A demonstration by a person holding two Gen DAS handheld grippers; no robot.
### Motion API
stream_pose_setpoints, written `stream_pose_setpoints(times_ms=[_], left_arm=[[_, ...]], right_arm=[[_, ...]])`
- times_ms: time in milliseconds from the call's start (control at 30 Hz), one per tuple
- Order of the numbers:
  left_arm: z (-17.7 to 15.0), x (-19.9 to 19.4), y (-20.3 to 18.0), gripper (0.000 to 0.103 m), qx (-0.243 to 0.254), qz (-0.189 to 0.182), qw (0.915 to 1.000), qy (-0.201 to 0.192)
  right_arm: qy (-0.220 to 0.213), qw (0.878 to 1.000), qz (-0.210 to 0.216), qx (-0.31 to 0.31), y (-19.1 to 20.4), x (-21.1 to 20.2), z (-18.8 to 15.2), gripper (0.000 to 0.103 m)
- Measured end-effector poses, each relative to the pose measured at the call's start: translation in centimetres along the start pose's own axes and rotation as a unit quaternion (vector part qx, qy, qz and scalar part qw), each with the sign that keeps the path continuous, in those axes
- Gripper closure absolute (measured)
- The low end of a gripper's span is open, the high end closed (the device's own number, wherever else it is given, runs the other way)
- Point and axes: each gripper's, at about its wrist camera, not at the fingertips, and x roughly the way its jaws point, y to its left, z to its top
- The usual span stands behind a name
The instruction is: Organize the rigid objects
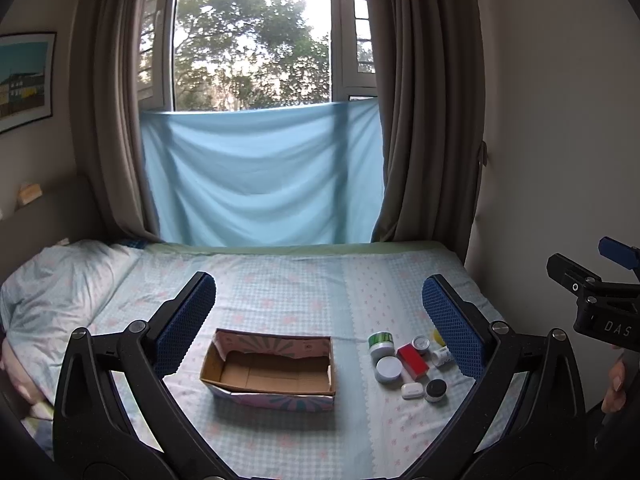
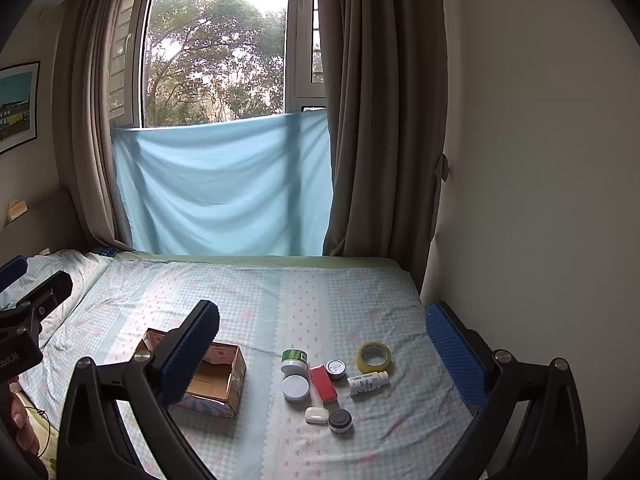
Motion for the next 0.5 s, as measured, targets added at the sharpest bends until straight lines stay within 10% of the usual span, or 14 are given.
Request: stream_pose_setpoints(times_ms=[500], left_arm=[[-0.3,0.04,0.13,0.0,0.0,0.0,1.0,-0.002]], right_arm=[[0.0,1.0,0.001,0.001,-0.06,-0.05,0.07,0.0]])
